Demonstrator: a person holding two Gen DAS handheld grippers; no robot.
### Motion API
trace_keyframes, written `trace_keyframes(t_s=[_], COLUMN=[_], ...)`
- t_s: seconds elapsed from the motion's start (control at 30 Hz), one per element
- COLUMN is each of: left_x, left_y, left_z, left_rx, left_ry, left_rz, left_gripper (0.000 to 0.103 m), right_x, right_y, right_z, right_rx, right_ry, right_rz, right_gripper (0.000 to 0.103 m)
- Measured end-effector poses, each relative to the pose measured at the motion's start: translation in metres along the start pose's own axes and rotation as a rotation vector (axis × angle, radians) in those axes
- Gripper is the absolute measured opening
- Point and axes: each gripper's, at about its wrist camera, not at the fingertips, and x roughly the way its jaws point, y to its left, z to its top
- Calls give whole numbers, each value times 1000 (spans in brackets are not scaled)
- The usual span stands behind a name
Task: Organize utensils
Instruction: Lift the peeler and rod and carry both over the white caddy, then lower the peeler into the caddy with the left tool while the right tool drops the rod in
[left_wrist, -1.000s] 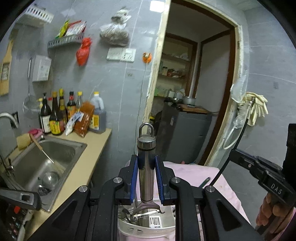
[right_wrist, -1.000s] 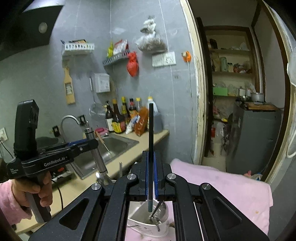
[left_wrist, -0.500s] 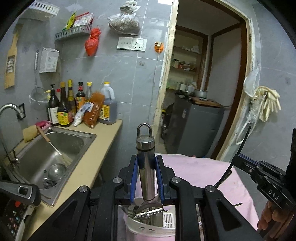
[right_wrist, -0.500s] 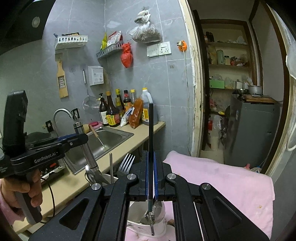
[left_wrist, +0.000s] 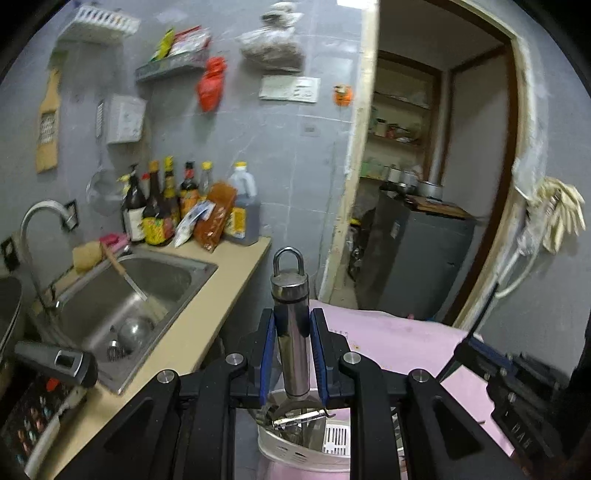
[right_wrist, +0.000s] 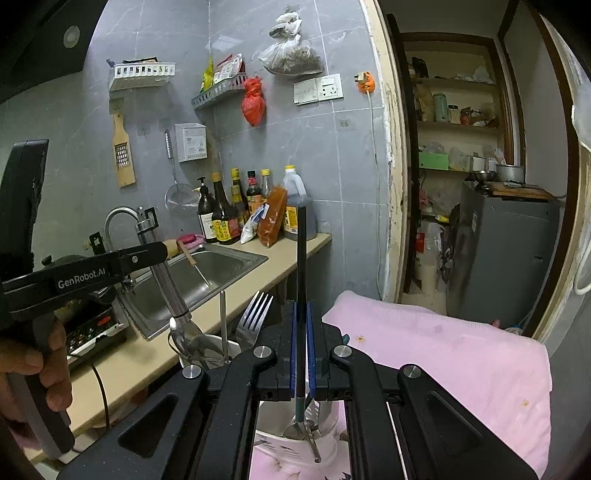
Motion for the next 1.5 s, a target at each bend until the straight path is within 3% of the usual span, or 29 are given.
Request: trace_keyframes(t_s=[0.3, 0.57, 0.9, 1.23, 1.5], left_x=[9, 8, 5, 5, 12], left_y=[0, -4, -2, -14, 0], left_z=[-4, -6, -5, -1, 5], left_rx=[-164, -224, -181, -119, -132], left_ry=[37, 44, 58, 96, 135], left_rz=[134, 226, 200, 243, 167], left_gripper=[18, 19, 19, 20, 20], right_x=[2, 4, 9, 7, 3], right_y=[0, 0, 2, 1, 4], right_z=[-4, -9, -14, -16, -15], right_rx=[17, 14, 7, 18, 20], right_ry=[0, 10, 40, 46, 50], right_rz=[6, 19, 24, 18, 25], right_gripper=[5, 5, 5, 5, 7])
